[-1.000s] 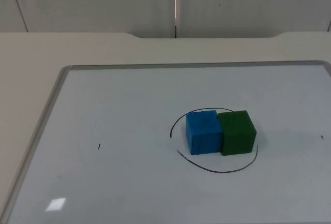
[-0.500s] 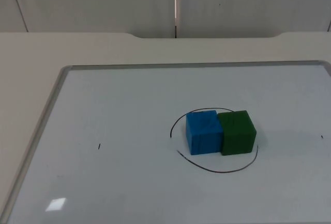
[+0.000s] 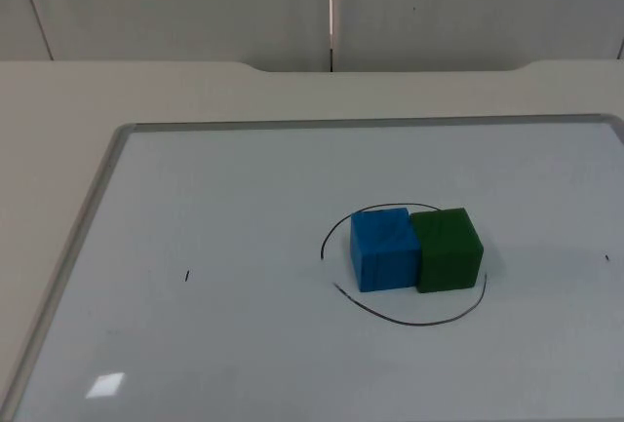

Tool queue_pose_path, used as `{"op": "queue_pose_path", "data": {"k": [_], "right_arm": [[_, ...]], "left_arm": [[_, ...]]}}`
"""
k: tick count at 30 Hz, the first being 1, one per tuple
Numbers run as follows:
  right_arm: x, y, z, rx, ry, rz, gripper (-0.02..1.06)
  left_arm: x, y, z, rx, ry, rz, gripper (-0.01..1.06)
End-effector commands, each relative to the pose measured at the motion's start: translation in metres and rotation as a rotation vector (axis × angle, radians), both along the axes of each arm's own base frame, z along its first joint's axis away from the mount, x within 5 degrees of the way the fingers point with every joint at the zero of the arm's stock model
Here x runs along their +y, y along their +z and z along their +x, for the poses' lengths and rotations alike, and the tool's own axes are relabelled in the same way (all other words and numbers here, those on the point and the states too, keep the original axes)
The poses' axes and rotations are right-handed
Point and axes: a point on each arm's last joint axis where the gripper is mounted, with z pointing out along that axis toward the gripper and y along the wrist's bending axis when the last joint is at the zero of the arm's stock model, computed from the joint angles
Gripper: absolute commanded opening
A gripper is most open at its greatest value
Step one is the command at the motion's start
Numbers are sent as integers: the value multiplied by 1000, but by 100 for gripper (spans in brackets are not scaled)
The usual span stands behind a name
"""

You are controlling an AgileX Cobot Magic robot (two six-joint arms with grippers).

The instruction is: Push the two cubes into the marked area.

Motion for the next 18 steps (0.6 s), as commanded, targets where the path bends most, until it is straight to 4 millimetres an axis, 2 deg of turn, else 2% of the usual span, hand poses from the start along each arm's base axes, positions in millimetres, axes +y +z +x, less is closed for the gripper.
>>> {"op": "queue_pose_path", "data": {"k": [1, 18], "right_arm": [[0, 0, -1, -5, 10, -2, 105], [0, 0, -1, -6, 9, -3, 105]], "left_arm": [[0, -1, 1, -9, 9, 1, 105], [0, -1, 1, -9, 9, 1, 105]]}}
